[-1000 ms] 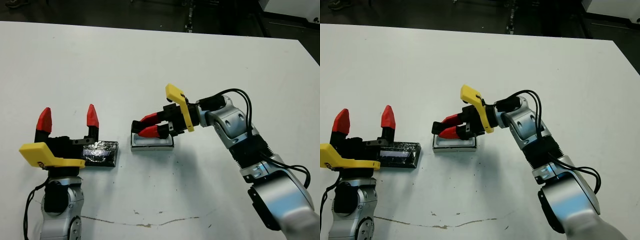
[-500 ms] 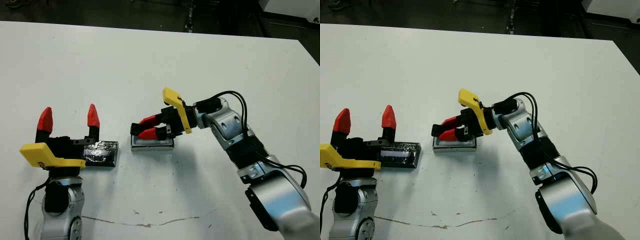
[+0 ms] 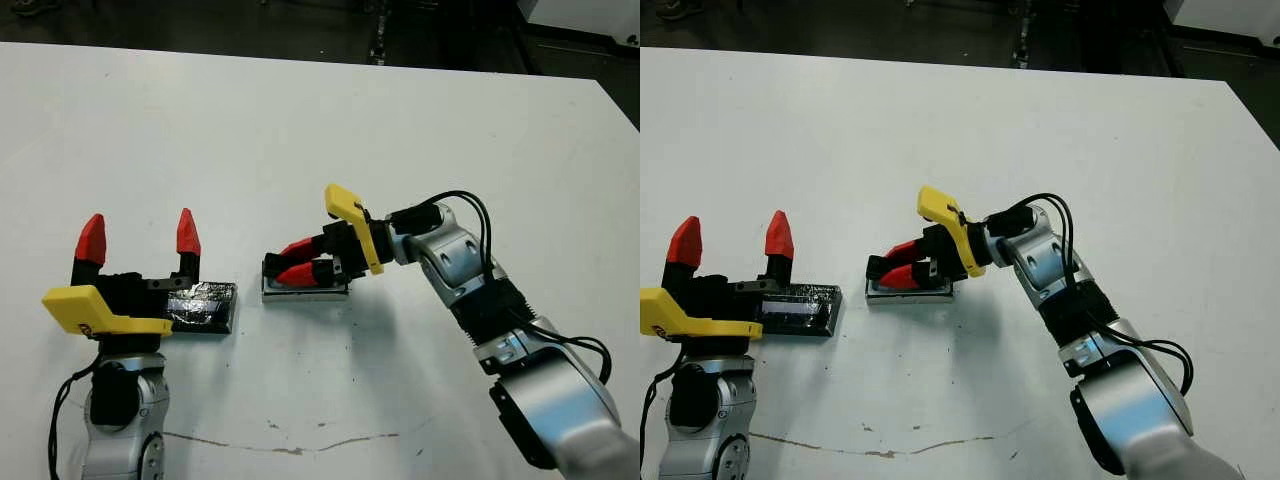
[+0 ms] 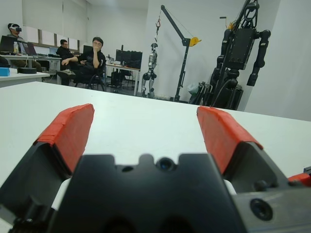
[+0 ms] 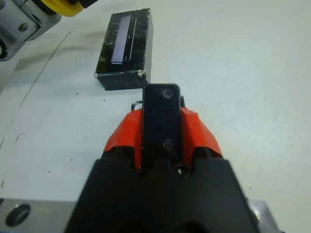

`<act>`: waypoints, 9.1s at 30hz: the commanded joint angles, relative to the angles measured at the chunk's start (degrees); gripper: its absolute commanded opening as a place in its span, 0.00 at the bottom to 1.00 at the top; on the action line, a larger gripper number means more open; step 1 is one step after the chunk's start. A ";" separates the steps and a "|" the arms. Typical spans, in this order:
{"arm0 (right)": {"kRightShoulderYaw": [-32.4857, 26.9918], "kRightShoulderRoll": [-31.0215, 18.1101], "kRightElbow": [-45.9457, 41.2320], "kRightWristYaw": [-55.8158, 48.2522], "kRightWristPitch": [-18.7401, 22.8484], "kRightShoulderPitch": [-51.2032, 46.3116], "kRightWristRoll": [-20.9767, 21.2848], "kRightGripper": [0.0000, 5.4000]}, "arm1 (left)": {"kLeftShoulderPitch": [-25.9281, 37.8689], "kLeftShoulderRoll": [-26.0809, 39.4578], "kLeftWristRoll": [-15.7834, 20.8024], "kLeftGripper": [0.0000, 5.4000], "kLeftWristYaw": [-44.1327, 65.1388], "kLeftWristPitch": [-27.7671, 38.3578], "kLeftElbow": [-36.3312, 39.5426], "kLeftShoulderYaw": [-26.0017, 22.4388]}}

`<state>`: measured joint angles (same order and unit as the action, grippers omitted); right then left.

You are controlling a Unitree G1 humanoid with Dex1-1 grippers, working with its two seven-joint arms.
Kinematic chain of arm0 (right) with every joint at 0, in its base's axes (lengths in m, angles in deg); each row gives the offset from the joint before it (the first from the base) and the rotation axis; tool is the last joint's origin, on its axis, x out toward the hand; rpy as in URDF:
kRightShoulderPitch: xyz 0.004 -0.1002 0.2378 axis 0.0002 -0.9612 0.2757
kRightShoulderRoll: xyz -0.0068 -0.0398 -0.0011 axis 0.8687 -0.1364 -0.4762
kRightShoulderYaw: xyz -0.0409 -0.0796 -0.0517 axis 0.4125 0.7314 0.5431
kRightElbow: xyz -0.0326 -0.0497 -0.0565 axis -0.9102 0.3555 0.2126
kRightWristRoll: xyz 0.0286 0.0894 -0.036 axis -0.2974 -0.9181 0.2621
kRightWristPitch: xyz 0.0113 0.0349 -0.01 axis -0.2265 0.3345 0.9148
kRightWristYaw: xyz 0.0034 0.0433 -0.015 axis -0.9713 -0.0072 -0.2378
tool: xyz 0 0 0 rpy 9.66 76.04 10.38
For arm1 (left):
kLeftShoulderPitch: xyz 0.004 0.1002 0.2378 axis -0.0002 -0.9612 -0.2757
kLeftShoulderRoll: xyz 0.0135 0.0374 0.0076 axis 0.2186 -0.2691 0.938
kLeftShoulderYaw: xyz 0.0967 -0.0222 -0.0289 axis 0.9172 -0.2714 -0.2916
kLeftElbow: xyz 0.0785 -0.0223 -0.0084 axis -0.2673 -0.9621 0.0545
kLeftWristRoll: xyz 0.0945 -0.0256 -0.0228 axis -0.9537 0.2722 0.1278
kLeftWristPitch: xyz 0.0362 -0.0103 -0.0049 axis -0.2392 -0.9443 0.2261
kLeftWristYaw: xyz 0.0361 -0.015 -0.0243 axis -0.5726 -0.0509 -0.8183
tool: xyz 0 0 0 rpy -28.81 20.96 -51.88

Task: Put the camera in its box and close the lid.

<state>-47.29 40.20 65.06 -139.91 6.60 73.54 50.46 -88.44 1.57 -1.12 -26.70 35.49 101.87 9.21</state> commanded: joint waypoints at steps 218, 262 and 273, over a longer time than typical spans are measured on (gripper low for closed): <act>-28.19 -0.93 -44.82 46.87 -4.82 -53.80 -20.37 0.00 | 29.17 52.79 -0.21 0.79 75.13 -17.88 -19.25 14.16; -28.11 -0.77 -44.70 47.14 -4.30 -53.64 -20.21 0.00 | 26.34 47.63 16.34 0.00 69.73 -30.58 -16.15 5.16; -28.03 -0.76 -43.89 46.53 -5.07 -53.46 -20.25 0.00 | 28.05 51.26 12.75 0.08 67.85 -22.39 -8.70 1.71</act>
<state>-75.13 40.03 20.70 -93.22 1.95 20.28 30.00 -61.43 51.49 12.90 41.16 10.91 93.38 11.45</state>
